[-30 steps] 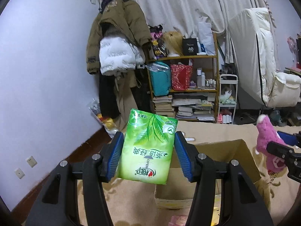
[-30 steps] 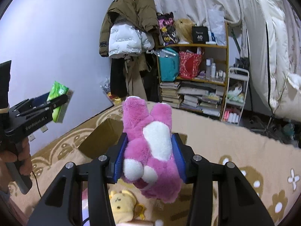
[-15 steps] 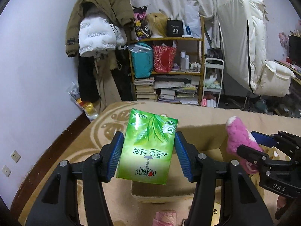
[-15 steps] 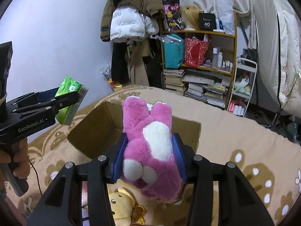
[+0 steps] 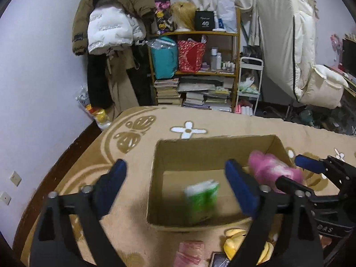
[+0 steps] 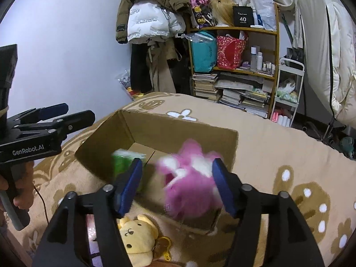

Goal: Organize soft objects
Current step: 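Open both tools to drop the tissue pack and bunny into the box, then move both tools back toward the remaining pile beside the box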

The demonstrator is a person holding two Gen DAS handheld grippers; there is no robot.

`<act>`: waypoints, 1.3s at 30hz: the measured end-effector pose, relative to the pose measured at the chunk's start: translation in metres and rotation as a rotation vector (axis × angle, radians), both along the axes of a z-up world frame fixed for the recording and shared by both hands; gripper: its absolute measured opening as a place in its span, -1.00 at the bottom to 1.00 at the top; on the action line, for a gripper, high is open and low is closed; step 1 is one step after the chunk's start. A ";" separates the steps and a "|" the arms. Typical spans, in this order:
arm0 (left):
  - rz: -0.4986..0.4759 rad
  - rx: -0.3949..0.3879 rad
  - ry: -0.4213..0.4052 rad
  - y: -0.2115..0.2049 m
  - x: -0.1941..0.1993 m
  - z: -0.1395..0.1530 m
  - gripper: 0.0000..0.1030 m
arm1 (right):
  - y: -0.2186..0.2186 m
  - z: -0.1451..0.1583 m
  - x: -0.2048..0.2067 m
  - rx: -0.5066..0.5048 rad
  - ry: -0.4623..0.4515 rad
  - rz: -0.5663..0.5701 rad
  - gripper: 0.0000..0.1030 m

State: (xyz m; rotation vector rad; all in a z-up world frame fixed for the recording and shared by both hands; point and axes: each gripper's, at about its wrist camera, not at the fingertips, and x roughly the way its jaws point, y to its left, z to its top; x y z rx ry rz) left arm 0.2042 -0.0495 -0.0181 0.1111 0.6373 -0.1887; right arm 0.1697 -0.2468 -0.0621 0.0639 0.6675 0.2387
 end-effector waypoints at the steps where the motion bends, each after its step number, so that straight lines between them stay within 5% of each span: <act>1: 0.006 -0.006 0.005 0.002 0.000 -0.001 0.80 | 0.000 0.000 -0.001 0.004 0.002 -0.002 0.65; 7: 0.051 -0.030 0.049 0.016 0.000 0.000 0.91 | -0.001 0.006 -0.011 0.024 0.001 -0.011 1.00; 26: 0.099 0.007 0.124 0.051 -0.057 0.018 0.91 | -0.006 0.041 -0.066 0.090 -0.016 -0.030 1.00; 39: 0.111 0.014 0.211 0.063 -0.096 0.011 0.91 | 0.009 0.031 -0.103 0.067 0.006 -0.022 1.00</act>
